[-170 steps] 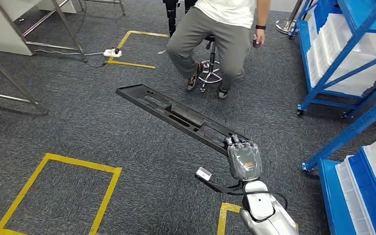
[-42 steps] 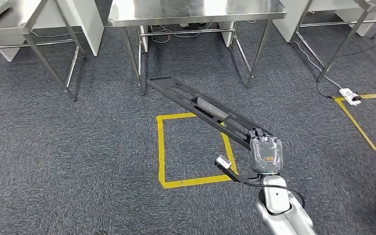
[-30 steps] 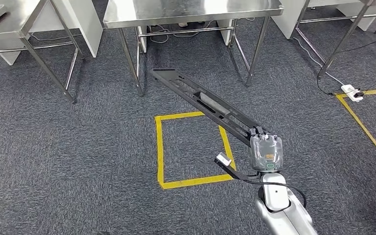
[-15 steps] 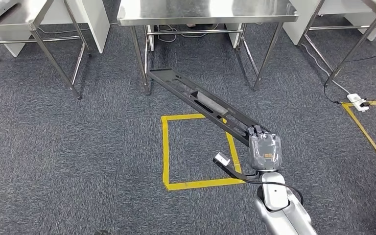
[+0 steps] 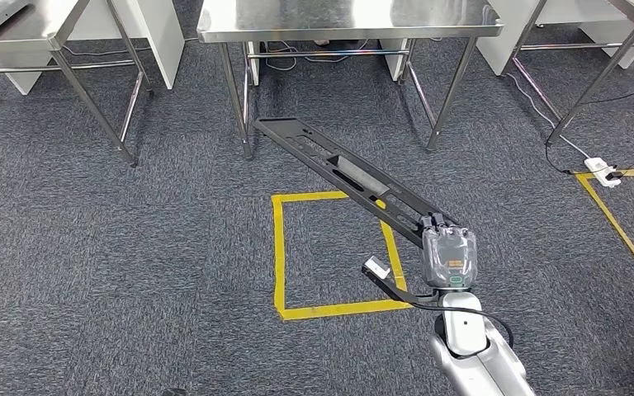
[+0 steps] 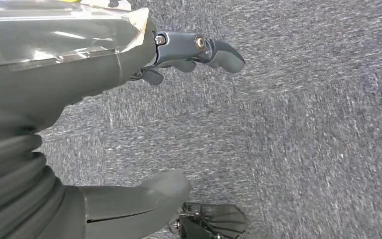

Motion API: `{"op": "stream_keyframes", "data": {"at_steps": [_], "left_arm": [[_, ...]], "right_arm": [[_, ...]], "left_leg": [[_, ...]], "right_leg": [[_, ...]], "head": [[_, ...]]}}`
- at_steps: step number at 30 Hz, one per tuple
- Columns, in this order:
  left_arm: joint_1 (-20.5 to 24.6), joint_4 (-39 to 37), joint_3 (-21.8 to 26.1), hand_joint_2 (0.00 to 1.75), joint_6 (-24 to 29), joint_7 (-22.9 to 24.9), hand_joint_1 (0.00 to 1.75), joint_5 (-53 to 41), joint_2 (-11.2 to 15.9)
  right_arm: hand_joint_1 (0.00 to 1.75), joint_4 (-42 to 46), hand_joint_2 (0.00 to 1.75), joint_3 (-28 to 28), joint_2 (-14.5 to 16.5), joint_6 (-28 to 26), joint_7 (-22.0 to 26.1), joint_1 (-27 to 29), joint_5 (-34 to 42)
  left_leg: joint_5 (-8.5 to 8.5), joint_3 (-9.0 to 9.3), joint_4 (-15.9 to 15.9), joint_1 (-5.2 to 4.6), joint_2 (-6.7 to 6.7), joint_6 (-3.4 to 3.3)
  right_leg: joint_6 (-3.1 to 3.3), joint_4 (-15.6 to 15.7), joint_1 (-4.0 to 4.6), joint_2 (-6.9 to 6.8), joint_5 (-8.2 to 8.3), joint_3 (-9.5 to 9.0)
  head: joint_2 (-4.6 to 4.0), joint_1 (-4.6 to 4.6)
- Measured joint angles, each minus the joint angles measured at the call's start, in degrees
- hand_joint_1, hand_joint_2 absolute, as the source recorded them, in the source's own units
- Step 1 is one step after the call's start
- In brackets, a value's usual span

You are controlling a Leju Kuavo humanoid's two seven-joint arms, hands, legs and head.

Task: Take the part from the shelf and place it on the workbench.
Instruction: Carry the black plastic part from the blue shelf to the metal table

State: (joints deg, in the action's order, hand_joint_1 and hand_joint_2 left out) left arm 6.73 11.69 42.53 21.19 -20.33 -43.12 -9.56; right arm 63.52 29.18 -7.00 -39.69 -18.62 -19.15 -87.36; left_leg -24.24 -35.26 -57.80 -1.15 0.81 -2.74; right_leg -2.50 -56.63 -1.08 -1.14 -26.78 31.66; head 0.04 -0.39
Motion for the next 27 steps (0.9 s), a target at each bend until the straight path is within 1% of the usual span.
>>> {"op": "stream_keyframes", "data": {"at_steps": [11, 19, 22, 27], "left_arm": [[0.0, 0.0, -0.01, 1.75, 0.06, -0.17, 0.0, -0.02, -0.08], [-0.01, 0.0, 0.0, 1.75, 0.54, 0.97, 0.0, -0.08, -0.13], [0.0, 0.0, 0.0, 1.75, -0.6, 1.49, 0.0, -0.09, -0.11], [0.04, 0.0, 0.0, 1.75, -4.32, 1.98, 0.0, -0.33, -0.04]], "right_arm": [[1.75, 0.0, 1.75, 0.27, -0.33, 0.0, -0.18, 0.04, -0.01], [1.75, 0.0, 1.75, 0.28, -0.32, 0.0, 0.47, 0.07, 0.0], [1.75, 0.0, 1.75, 0.23, -0.32, 0.0, 0.69, 0.08, -0.01], [1.75, 0.0, 1.75, 0.08, -0.32, 0.0, 0.68, 0.08, -0.01]], "left_leg": [[0.0, 0.01, 0.01, 0.14, -0.02, 0.01], [0.0, 0.0, 0.01, 0.13, -0.01, 0.0], [0.0, 0.0, 0.01, 0.13, -0.01, 0.0], [-0.06, -0.02, -0.07, 0.03, -0.01, -0.05]], "right_leg": [[0.01, 0.0, 0.04, 0.0, -0.01, 0.03], [0.01, 0.0, 0.16, 0.0, 0.0, -0.01], [0.01, 0.0, 0.16, 0.0, 0.0, -0.02], [-0.02, 0.05, 0.0, 0.0, 0.01, -0.01]], "head": [[0.0, 0.0], [0.0, 0.01], [0.0, 0.01], [0.0, 0.01]]}}
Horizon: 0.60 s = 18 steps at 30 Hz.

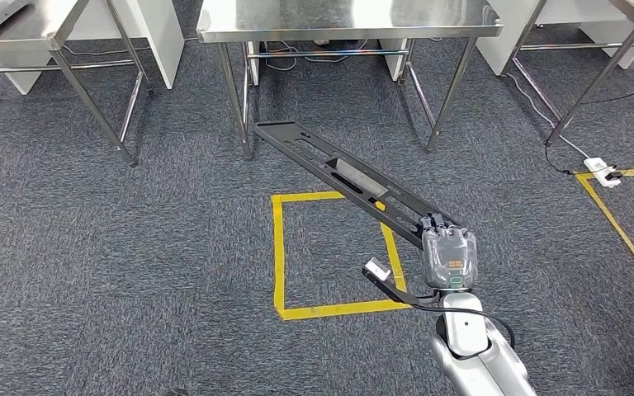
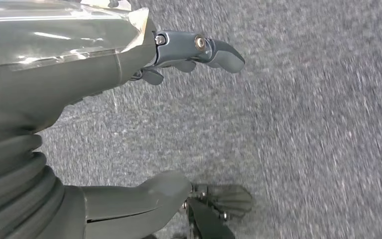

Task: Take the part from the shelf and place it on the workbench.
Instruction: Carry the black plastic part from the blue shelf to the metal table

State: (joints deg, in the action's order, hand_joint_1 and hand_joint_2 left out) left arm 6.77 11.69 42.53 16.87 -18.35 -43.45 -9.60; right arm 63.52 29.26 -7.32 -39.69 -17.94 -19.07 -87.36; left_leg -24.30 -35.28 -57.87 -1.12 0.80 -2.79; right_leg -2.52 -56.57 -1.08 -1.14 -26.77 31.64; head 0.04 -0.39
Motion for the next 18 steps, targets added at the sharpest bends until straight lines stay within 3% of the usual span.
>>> {"op": "stream_keyframes", "data": {"at_steps": [7, 10, 11, 13, 15, 16, 17, 18], "left_arm": [[0.09, 0.0, 0.0, 1.75, -0.03, -0.26, 0.0, -0.95, 0.17], [0.11, 0.0, 0.0, 1.75, 0.18, -0.2, 0.0, -1.01, 0.25], [0.13, 0.0, 0.0, 1.75, 0.22, -0.16, 0.0, -1.03, 0.24], [0.2, 0.0, 0.0, 1.75, 0.26, -0.08, 0.0, -1.05, 0.2], [0.26, 0.0, 0.0, 1.75, 0.26, -0.05, 0.0, -1.05, 0.16], [0.23, 0.0, 0.0, 1.75, 0.25, -0.02, 0.0, -1.05, 0.13], [0.18, 0.0, 0.0, 1.75, 0.23, 0.02, 0.0, -1.07, 0.09], [0.14, 0.0, 0.0, 1.75, 0.22, 0.05, 0.0, -1.09, 0.05]], "right_arm": [[1.75, 0.0, 1.75, -0.01, 0.08, 0.0, -0.18, 0.1, 0.0], [1.75, 0.01, 1.75, -0.01, 0.22, 0.0, -0.15, 0.12, 0.0], [1.75, 0.01, 1.75, -0.03, 0.24, 0.0, -0.11, 0.1, 0.0], [1.75, 0.0, 1.75, -0.05, 0.28, 0.0, -0.01, 0.0, 0.0], [1.75, -0.05, 1.75, -0.04, 0.36, 0.0, 0.06, 0.06, 0.0], [1.75, -0.12, 1.75, -0.05, 0.38, 0.0, 0.08, 0.16, 0.01], [1.75, -0.21, 1.75, -0.06, 0.37, 0.0, 0.11, 0.26, 0.01], [1.75, -0.32, 1.75, -0.08, 0.36, 0.0, 0.19, 0.31, 0.01]], "left_leg": [[-0.46, -0.01, -0.05, -0.49, 0.02, -0.68], [-0.82, 0.45, 0.6, -0.32, 0.08, -1.69], [-0.79, 0.88, 0.82, -0.15, 0.11, -2.02], [-0.72, 1.65, 0.97, 0.05, 0.14, -2.38], [-0.91, 1.8, 0.92, 0.05, 0.29, -2.44], [-1.07, 1.92, 0.9, 0.05, 0.42, -2.39], [-1.26, 2.13, 0.87, 0.04, 0.59, -2.26], [-1.51, 2.48, 0.85, 0.04, 0.77, -2.09]], "right_leg": [[-0.51, 0.22, -0.68, -0.01, -0.06, 0.0], [-1.53, -0.53, -0.76, 0.06, 0.21, -0.41], [-1.57, -1.61, -0.75, 0.15, -0.15, -0.19], [-0.74, -6.43, -0.74, 0.36, -2.66, 2.44], [-0.01, -14.19, -0.69, 0.47, -5.58, 6.94], [-0.03, -16.76, -0.61, 0.56, -6.25, 8.77], [-0.34, -17.27, -0.53, 0.65, -5.97, 9.58], [-0.85, -15.32, -0.44, 0.74, -4.65, 9.16]], "head": [[0.0, -0.02], [0.0, -0.08], [0.0, -0.06], [0.0, 0.06], [0.0, 0.15], [0.0, 0.15], [0.0, 0.16], [0.0, 0.18]]}}
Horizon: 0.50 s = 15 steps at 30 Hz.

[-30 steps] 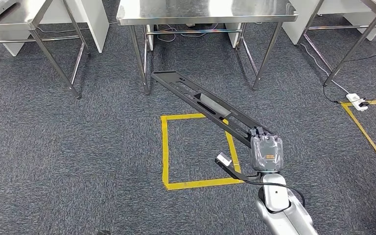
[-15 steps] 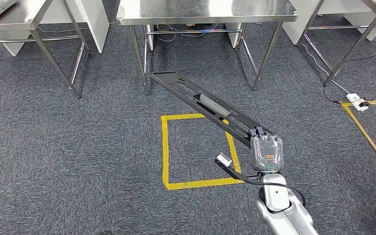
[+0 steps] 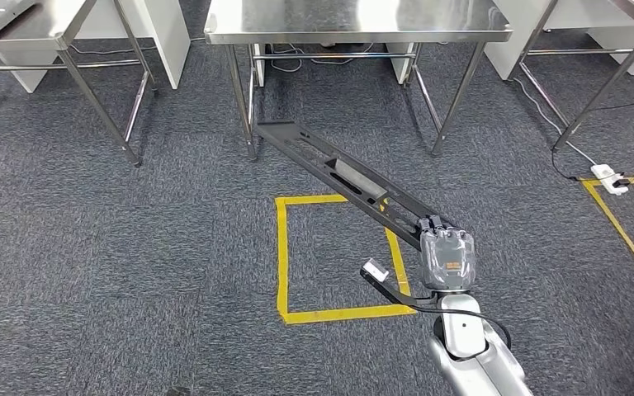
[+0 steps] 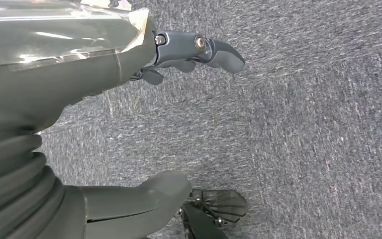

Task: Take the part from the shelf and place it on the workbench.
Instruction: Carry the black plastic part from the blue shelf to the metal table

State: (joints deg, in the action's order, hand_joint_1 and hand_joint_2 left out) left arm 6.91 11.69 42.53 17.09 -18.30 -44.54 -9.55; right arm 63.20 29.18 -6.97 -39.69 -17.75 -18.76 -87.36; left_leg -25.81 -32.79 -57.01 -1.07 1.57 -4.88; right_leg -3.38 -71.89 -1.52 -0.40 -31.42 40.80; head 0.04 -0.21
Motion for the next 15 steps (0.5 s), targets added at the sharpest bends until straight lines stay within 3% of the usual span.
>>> {"op": "stream_keyframes", "data": {"at_steps": [2, 3, 4, 6, 8, 10, 13, 14, 15], "left_arm": [[-0.05, 0.0, 0.0, 1.75, -0.02, 0.05, 0.0, -0.11, -0.1], [-0.04, 0.0, 0.0, 1.75, -0.02, 0.05, 0.0, -0.17, -0.13], [-0.02, 0.0, 0.0, 1.75, -0.02, 0.05, 0.0, -0.21, -0.14], [-0.05, 0.0, 0.0, 1.75, -0.01, 0.06, 0.0, -0.23, -0.14], [-0.08, 0.03, 0.0, 1.75, 0.03, 0.07, 0.0, -0.24, -0.06], [-0.03, 0.05, 0.0, 1.75, 0.07, 0.05, 0.0, -0.28, -0.02], [-0.1, 0.04, 0.0, 1.75, 0.08, 0.05, 0.0, -0.35, -0.05], [-0.15, 0.03, 0.0, 1.75, 0.09, 0.06, 0.0, -0.37, -0.05], [-0.19, 0.03, 0.0, 1.75, 0.09, 0.07, 0.0, -0.37, -0.05]], "right_arm": [[1.75, -0.17, 1.75, -0.03, -0.03, 0.0, 0.17, 0.0, -0.01], [1.75, -0.24, 1.75, -0.03, -0.03, 0.0, 0.24, -0.04, -0.01], [1.75, -0.29, 1.75, -0.03, 0.02, 0.0, 0.26, -0.08, -0.01], [1.75, -0.38, 1.75, -0.02, 0.15, 0.0, 0.28, -0.09, -0.01], [1.75, -0.42, 1.75, -0.06, 0.19, 0.0, 0.29, -0.08, -0.01], [1.75, -0.44, 1.75, -0.08, 0.21, 0.0, 0.29, -0.12, -0.01], [1.75, -0.46, 1.75, -0.03, 0.31, 0.0, 0.3, -0.09, -0.01], [1.75, -0.47, 1.75, -0.03, 0.3, 0.0, 0.3, -0.06, 0.0], [1.75, -0.48, 1.75, -0.03, 0.3, 0.0, 0.29, -0.04, 0.0]], "left_leg": [[-0.67, 0.87, -0.03, -0.02, 0.29, 0.51], [-1.02, 1.24, -0.08, -0.06, 0.38, 0.84], [-1.35, 1.36, -0.11, -0.12, 0.4, 1.2], [-1.75, 1.51, -0.39, -0.17, 0.37, 1.82], [-2.01, 0.96, -1.76, 0.0, 0.01, 2.38], [-2.76, -1.86, -6.55, 0.37, -0.57, 3.19], [-6.22, -8.75, -15.74, 1.05, -1.08, 4.35], [-6.58, -10.09, -16.4, 1.18, -1.2, 4.49], [-5.68, -10.42, -15.2, 1.25, -1.28, 4.44]], "right_leg": [[-0.8, 8.06, 0.05, 0.08, 4.19, -3.13], [-0.45, 11.56, 0.26, 0.06, 5.35, -4.48], [0.23, 13.6, 0.47, 0.07, 6.08, -5.46], [2.08, 14.39, 0.84, 0.09, 5.99, -6.01], [3.1, 14.58, 0.43, 0.13, 6.26, -6.87], [3.88, 14.82, 0.17, 0.1, 5.88, -7.91], [4.59, 14.86, 0.39, 0.12, 4.87, -8.99], [4.61, 14.86, 0.45, 0.16, 4.47, -9.44], [4.59, 14.87, 0.54, 0.2, 4.05, -10.0]], "head": [[0.0, 0.06], [0.0, 0.07], [0.0, 0.05], [0.0, -0.14], [0.0, -0.27], [0.0, -0.44], [0.0, -0.6], [0.0, -0.61], [0.0, -0.62]]}}
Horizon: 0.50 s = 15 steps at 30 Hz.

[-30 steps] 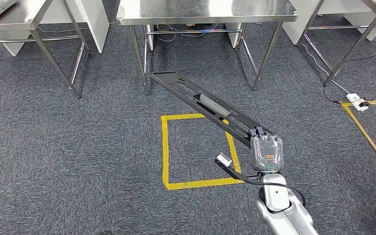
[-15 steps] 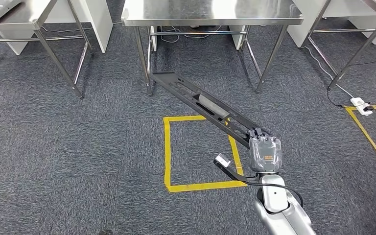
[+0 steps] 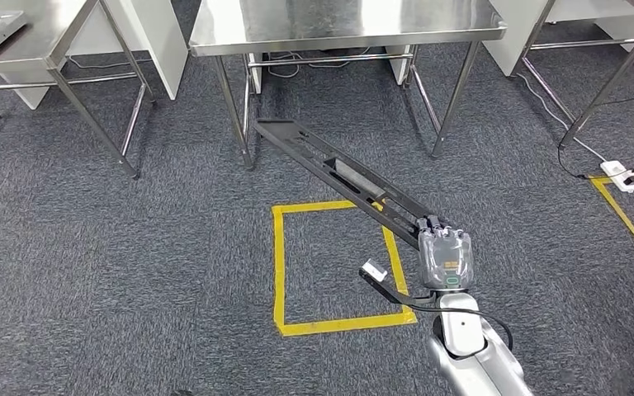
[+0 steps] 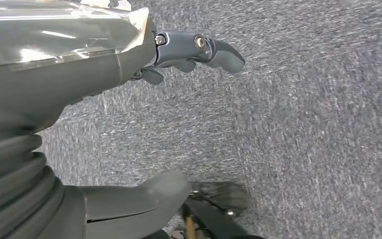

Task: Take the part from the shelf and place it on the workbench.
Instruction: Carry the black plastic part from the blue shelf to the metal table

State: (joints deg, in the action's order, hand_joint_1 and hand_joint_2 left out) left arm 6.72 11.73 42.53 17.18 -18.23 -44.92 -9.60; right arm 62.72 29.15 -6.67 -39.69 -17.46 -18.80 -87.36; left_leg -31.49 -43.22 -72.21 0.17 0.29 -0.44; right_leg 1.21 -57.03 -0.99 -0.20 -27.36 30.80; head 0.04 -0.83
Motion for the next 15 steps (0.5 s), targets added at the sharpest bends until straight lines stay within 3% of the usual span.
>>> {"op": "stream_keyframes", "data": {"at_steps": [1, 3, 5, 8, 10, 13, 14, 15], "left_arm": [[-0.02, -0.01, 0.0, 1.75, 0.0, 0.01, 0.0, 0.0, 0.01], [0.01, 0.01, 0.0, 1.75, 0.03, -0.01, 0.0, 0.0, 0.17], [0.04, 0.01, 0.0, 1.75, 0.08, -0.04, 0.0, 0.0, 0.35], [-0.02, 0.01, 0.01, 1.75, 0.16, -0.08, 0.0, 0.01, 0.21], [0.01, 0.01, 0.02, 1.75, 0.26, -0.14, 0.0, 0.02, 0.09], [0.16, 0.01, 0.02, 1.75, 0.31, -0.19, 0.0, -0.01, -0.07], [0.1, 0.01, 0.02, 1.75, 0.29, -0.18, 0.0, -0.01, -0.15], [0.0, 0.0, 0.03, 1.75, 0.28, -0.17, 0.0, -0.02, -0.22]], "right_arm": [[1.75, -0.01, 1.75, 0.0, 0.01, 0.0, 0.01, 0.01, 0.0], [1.75, -0.03, 1.75, 0.02, 0.09, 0.0, 0.02, 0.03, -0.01], [1.75, -0.07, 1.75, 0.02, 0.2, -0.01, 0.01, -0.06, -0.01], [1.75, -0.07, 1.75, -0.03, 0.28, -0.06, 0.04, -0.19, 0.01], [1.75, -0.05, 1.75, -0.09, 0.21, -0.09, 0.1, -0.2, 0.01], [1.75, -0.13, 1.75, -0.09, -0.06, -0.09, -0.04, -0.08, 0.0], [1.75, -0.15, 1.75, -0.09, -0.18, -0.09, -0.16, -0.02, 0.01], [1.75, -0.17, 1.75, -0.1, -0.29, -0.09, -0.25, 0.02, 0.01]], "left_leg": [[2.17, 0.65, 2.92, -0.03, -0.06, -0.33], [7.7, 3.09, 10.38, -0.5, -0.16, -1.66], [10.0, 4.59, 14.29, -1.08, -0.3, -2.65], [9.85, 5.95, 15.59, -1.17, -0.34, -3.1], [9.85, 7.41, 16.93, -0.75, -0.36, -3.47], [8.91, 8.67, 17.27, -0.6, -0.09, -3.71], [8.44, 9.12, 17.23, -0.55, 0.08, -3.58], [7.92, 9.6, 17.11, -0.43, 0.26, -3.36]], "right_leg": [[-0.03, 0.02, 0.13, 0.02, -0.44, -0.64], [-0.18, 0.08, 0.35, 0.11, -1.33, -1.68], [-0.65, 0.19, 0.54, 0.16, -2.02, -2.09], [-1.44, 0.47, 0.9, 0.1, -2.74, -2.34], [-1.49, -2.71, 1.03, 0.14, -4.05, -0.83], [-1.68, -13.6, 0.44, 0.2, -6.88, 6.1], [-2.19, -15.55, 0.17, 0.19, -6.72, 8.02], [-2.94, -15.48, -0.13, 0.18, -5.59, 8.99]], "head": [[0.0, -0.01], [0.0, 0.03], [0.0, 0.1], [-0.01, 0.11], [-0.01, 0.22], [0.0, 0.44], [0.0, 0.44], [0.0, 0.45]]}}
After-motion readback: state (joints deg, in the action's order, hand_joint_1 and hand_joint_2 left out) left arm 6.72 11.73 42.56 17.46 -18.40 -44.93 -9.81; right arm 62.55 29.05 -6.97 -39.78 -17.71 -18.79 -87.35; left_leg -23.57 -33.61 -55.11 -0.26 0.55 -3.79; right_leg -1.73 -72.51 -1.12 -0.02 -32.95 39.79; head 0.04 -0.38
